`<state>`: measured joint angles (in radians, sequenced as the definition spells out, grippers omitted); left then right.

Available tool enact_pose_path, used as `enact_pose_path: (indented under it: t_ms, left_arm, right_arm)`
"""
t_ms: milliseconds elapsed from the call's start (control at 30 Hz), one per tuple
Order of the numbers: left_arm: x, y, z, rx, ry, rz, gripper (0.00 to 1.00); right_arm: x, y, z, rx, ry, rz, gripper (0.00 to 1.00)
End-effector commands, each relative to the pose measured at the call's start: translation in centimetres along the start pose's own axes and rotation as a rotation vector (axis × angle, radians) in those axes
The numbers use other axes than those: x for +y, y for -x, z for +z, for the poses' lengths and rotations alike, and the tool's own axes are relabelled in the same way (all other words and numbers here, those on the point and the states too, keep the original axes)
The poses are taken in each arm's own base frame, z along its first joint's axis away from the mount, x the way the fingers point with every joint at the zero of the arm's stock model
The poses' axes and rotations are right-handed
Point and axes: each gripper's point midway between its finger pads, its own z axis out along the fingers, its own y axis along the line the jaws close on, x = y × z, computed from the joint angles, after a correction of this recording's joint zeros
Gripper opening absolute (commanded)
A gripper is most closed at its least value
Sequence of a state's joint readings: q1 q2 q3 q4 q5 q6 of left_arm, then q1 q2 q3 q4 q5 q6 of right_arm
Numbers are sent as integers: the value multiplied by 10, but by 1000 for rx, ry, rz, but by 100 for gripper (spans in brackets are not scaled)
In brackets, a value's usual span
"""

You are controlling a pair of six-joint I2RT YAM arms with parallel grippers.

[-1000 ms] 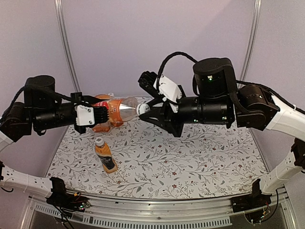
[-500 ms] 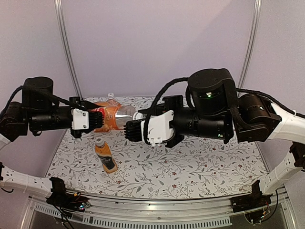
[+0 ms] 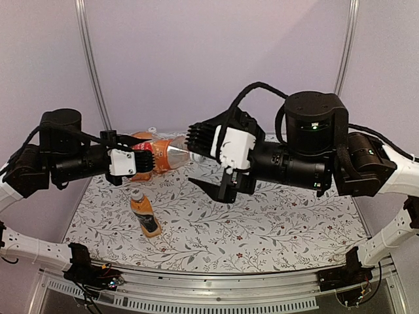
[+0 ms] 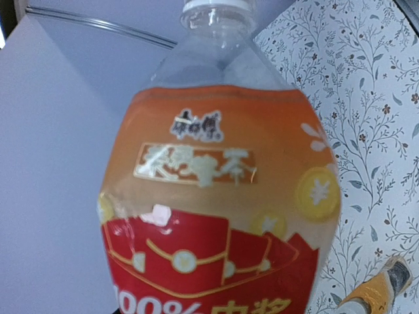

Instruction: Unscrew the bottle caps

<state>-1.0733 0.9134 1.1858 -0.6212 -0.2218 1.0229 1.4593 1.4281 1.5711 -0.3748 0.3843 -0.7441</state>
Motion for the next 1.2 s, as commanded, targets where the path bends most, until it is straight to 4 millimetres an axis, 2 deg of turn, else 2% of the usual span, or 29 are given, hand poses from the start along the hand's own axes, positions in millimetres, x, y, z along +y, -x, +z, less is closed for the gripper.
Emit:
enact_pose_path:
  t_ms: [0,133,267,333,467,667,800,867,1033,1067,1167]
  left_arm:
    - [30,-1,4,27,176,28,21]
    - [39,-5,8,57,243,62,21]
    - [39,-7,10,73,252,90,21]
    - [37,-8,10,76,250,97,21]
    - [36,-9,11,82,247,103,22]
    - [37,-8,11,77,248,103,22]
    - [37,-8,10,76,248,102,22]
    - [37,-8,11,77,247,102,22]
    - [34,-8,11,71,237,103,22]
    - [34,-8,11,69,235,102,22]
    - [30,-6,9,56,211,87,21]
  right_arm:
    - [-30,3,-21,-72,13,491,99]
    - [-54,-11,-19,-58,30,931,98]
    - [-65,-48,-5,29,26,1377,89]
    - [-64,-49,-2,33,38,1455,85]
    - [-60,-32,5,8,128,1487,79]
    - [-42,-28,24,41,220,1525,66]
    - [-36,-32,28,48,227,1545,47]
    - [-37,-32,27,39,226,1552,41]
    - [-38,-35,27,37,210,1544,3]
    - [-38,-35,27,37,207,1530,0]
    - [-35,-37,26,47,206,1477,0]
